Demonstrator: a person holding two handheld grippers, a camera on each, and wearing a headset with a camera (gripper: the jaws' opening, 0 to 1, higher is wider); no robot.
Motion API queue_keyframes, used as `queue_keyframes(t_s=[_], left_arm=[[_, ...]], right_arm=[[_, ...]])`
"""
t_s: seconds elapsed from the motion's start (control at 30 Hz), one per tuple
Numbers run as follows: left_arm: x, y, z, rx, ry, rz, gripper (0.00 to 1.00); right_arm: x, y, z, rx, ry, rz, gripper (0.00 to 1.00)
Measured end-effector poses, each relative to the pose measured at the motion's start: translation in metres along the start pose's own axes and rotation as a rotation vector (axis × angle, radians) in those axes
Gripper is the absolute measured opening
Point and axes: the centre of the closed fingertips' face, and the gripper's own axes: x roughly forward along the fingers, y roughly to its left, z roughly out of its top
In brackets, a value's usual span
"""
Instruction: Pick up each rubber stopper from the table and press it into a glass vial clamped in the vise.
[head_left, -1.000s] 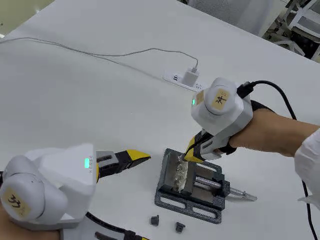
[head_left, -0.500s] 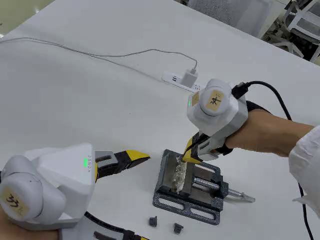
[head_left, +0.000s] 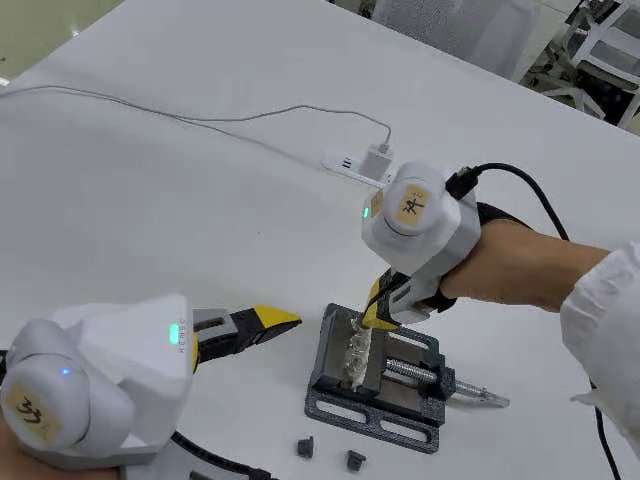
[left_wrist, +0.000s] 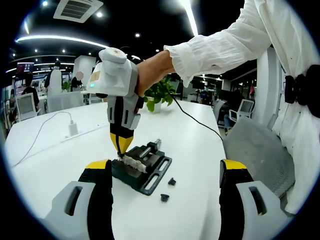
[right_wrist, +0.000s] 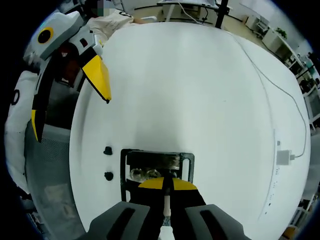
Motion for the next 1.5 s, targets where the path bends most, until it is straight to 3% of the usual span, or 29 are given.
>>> queue_keyframes(t_s=[0.13,0.27,0.33,0.6,1.07,1.3,1.5], left_arm=[[-0.003,-0.001,-0.001,0.005,0.012,-0.002,0.88],[-0.005,-0.001,-0.003,0.004,0.022,0.000,0.88],[-0.005,-0.002,-0.003,0.007,0.026,-0.001,0.87],[-0.007,-0.005,-0.001,0.009,0.030,0.000,0.87],[-0.012,-0.005,0.001,0.010,0.036,0.014,0.87],[-0.013,-0.006,0.002,0.014,0.040,0.016,0.87],[-0.014,-0.007,0.002,0.019,0.049,0.012,0.86]], right_arm=[[-0.001,0.000,0.000,0.011,-0.016,-0.025,0.00],[-0.002,-0.001,-0.001,0.037,-0.082,-0.046,0.00],[-0.002,-0.002,-0.001,0.084,-0.116,-0.051,0.00],[-0.003,-0.002,0.000,0.083,-0.155,-0.074,0.00],[-0.005,-0.002,-0.003,0.141,-0.226,-0.067,0.03],[-0.015,0.000,-0.009,0.173,-0.270,-0.091,0.08],[-0.028,0.003,-0.009,0.217,-0.358,-0.124,0.12]])
